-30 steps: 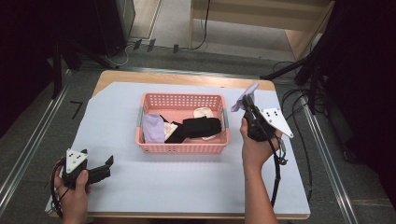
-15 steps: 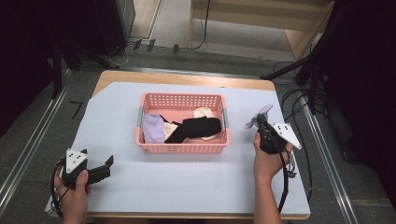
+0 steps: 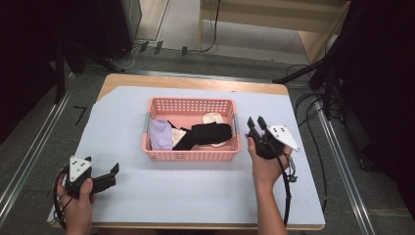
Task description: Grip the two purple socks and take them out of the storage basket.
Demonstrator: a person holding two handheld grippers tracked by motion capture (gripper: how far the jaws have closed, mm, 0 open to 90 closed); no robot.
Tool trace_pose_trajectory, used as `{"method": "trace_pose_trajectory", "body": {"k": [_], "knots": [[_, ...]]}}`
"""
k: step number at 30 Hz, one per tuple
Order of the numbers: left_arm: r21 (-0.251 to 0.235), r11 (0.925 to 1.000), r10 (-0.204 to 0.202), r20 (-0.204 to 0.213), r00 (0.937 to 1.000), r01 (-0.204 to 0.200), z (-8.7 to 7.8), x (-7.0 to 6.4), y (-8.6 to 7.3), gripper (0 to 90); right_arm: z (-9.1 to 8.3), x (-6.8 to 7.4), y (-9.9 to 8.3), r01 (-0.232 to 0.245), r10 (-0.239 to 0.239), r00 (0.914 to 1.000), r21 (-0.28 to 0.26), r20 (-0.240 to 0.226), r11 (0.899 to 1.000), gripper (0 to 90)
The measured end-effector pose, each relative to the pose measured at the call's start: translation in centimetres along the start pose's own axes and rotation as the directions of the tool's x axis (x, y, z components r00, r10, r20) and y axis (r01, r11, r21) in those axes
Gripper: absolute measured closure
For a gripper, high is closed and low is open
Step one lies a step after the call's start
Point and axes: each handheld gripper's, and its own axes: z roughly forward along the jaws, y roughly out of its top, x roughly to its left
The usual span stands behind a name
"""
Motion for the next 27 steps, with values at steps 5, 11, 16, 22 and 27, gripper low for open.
{"method": "trace_pose_trajectory", "body": {"k": [5,11,16,22,27], "knots": [[-0.002,1.0000,-0.002,0.004,1.0000,0.002,0.0,0.0,0.0,7.4,1.4,4.0,0.0,0.035,-0.030,0.9948,0.046,-0.097,0.998,62.8],[0.000,1.0000,-0.005,0.005,1.0000,0.005,0.0,0.1,0.0,7.4,3.4,8.3,-0.2,0.062,-0.041,0.9816,0.104,-0.186,0.993,63.1],[-0.002,1.0000,-0.009,0.006,0.9999,0.009,0.0,0.1,0.0,7.4,4.8,11.1,-1.1,0.065,-0.019,0.9698,0.183,-0.243,0.981,65.1],[0.000,1.0000,-0.006,0.005,1.0000,0.006,0.0,0.1,0.0,7.3,6.3,13.9,-1.9,0.112,-0.030,0.9606,0.286,-0.276,0.952,69.3],[0.004,1.0000,-0.007,0.006,1.0000,0.007,0.0,0.1,0.0,7.3,7.3,16.0,-2.3,0.136,-0.014,0.9499,0.372,-0.312,0.918,75.7]]}}
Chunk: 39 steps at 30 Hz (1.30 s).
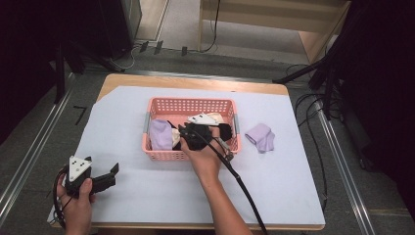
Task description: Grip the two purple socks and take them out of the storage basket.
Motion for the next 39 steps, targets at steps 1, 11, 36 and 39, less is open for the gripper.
{"method": "trace_pose_trajectory", "body": {"k": [1,11,36,39], "knots": [[0.000,1.0000,0.000,0.000,1.0000,0.000,0.0,0.0,0.0,7.4,0.0,0.0,0.0,0.000,0.000,1.0000,0.000,0.000,1.000,75.7],[0.001,1.0000,-0.002,-0.002,1.0000,0.002,0.1,0.0,0.0,7.4,2.3,1.7,0.3,-0.016,0.018,0.9996,0.135,-0.021,0.991,77.3],[-0.002,1.0000,-0.007,0.004,1.0000,0.007,0.0,0.1,0.0,7.3,4.1,2.6,0.9,-0.082,0.106,0.9912,0.254,-0.080,0.964,89.1],[-0.001,1.0000,-0.007,0.001,1.0000,0.007,0.0,0.1,0.0,7.3,3.2,2.3,1.2,-0.119,0.141,0.9841,0.187,-0.108,0.975,89.3]]}}
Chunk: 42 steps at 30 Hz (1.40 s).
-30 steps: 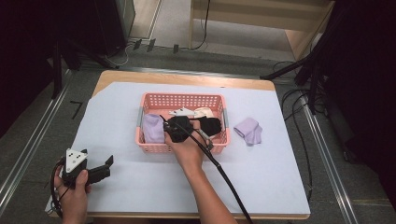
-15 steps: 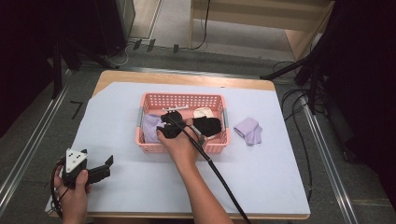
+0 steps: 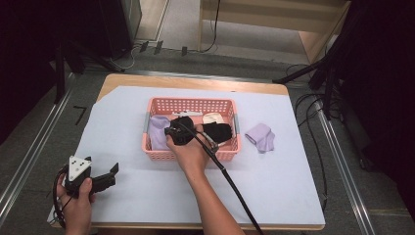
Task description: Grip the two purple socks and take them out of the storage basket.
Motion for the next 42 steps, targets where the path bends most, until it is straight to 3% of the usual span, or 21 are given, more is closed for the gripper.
{"method": "trace_pose_trajectory", "body": {"k": [1,5,6,7,13,18,20,22,24,26,33,39,40,42], "knots": [[0.000,1.0000,0.001,0.001,1.0000,-0.001,0.0,0.0,0.0,7.3,0.0,0.0,0.0,0.000,0.000,1.0000,0.000,0.000,1.000,89.3],[-0.001,1.0000,0.001,0.001,1.0000,-0.001,0.0,0.0,0.0,7.4,-2.1,-0.6,0.7,-0.037,0.028,0.9976,-0.135,-0.063,0.990,89.3],[-0.001,1.0000,0.001,0.001,1.0000,-0.001,0.0,0.0,0.0,7.4,-2.1,-0.6,0.7,-0.037,0.028,0.9976,-0.135,-0.063,0.990,89.3],[-0.001,1.0000,0.001,0.000,1.0000,-0.001,0.0,0.0,0.0,7.4,-3.1,-0.8,0.9,-0.038,0.027,0.9975,-0.178,-0.066,0.983,89.4],[0.001,1.0000,0.002,0.000,1.0000,-0.002,0.0,0.0,0.0,7.3,-5.4,-1.3,1.4,0.004,-0.020,0.9985,-0.294,-0.051,0.956,89.5],[0.001,1.0000,0.002,0.000,1.0000,-0.002,0.0,0.0,0.0,7.3,-6.9,-1.9,1.6,0.031,-0.042,0.9989,-0.392,-0.020,0.919,89.6],[0.002,1.0000,0.003,0.000,1.0000,-0.003,0.0,0.0,0.0,7.4,-7.3,-2.1,1.6,0.030,-0.038,0.9992,-0.403,-0.011,0.915,89.6],[0.001,1.0000,0.003,0.000,1.0000,-0.003,0.0,0.0,0.0,7.4,-7.9,-2.5,1.7,0.037,-0.035,0.9993,-0.437,0.011,0.899,89.7],[0.000,1.0000,0.002,0.000,1.0000,-0.002,0.0,0.0,0.0,7.4,-8.0,-2.6,1.7,0.041,-0.037,0.9992,-0.445,0.019,0.894,89.6],[0.000,1.0000,0.002,0.000,1.0000,-0.002,0.0,0.0,0.0,7.4,-8.7,-3.2,1.9,0.054,-0.037,0.9983,-0.465,0.045,0.884,89.7],[0.000,1.0000,0.003,-0.003,1.0000,-0.003,0.0,-0.1,0.0,7.4,-10.1,-4.8,1.9,0.107,-0.049,0.9909,-0.511,0.126,0.853,89.6],[-0.001,1.0000,0.003,-0.004,1.0000,-0.003,0.0,-0.1,0.0,7.4,-11.4,-6.1,2.0,0.122,-0.034,0.9855,-0.556,0.166,0.822,89.7],[-0.001,1.0000,0.003,-0.004,1.0000,-0.003,0.0,-0.1,0.0,7.4,-11.4,-6.1,2.0,0.122,-0.034,0.9855,-0.556,0.166,0.822,89.7],[0.000,1.0000,0.004,-0.003,1.0000,-0.004,0.0,-0.1,0.0,7.4,-12.2,-6.6,2.2,0.123,-0.023,0.9837,-0.577,0.179,0.808,89.7]]}}
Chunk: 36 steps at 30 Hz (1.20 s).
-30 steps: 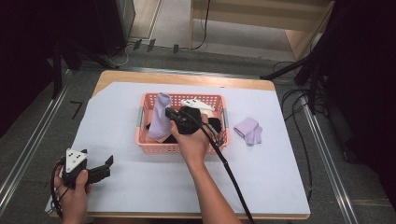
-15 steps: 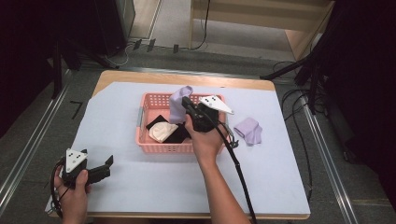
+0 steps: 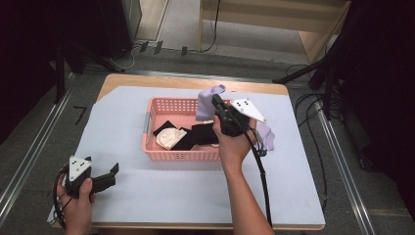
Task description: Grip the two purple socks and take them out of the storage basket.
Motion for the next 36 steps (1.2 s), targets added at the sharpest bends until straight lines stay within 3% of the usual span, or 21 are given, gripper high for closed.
{"method": "trace_pose_trajectory", "body": {"k": [12,21,28,36], "knots": [[-0.001,1.0000,-0.001,0.000,1.0000,0.001,0.0,0.0,0.0,7.4,-1.8,-3.1,1.7,-0.002,0.007,0.9972,-0.063,0.075,0.998,89.7],[0.003,0.9999,0.013,-0.002,0.9999,-0.013,0.0,0.0,0.0,7.4,-4.2,-7.2,2.5,0.000,0.016,0.9861,-0.093,0.165,0.996,89.7],[-0.006,0.9999,0.014,-0.005,0.9999,-0.014,0.0,-0.1,0.0,7.4,-5.3,-9.8,1.8,-0.008,0.026,0.9742,-0.081,0.224,0.997,89.7],[-0.004,0.9998,0.018,-0.006,0.9998,-0.018,0.0,-0.1,0.0,7.4,-5.4,-12.6,-0.7,-0.028,0.032,0.9574,-0.020,0.287,0.999,89.7]]}}
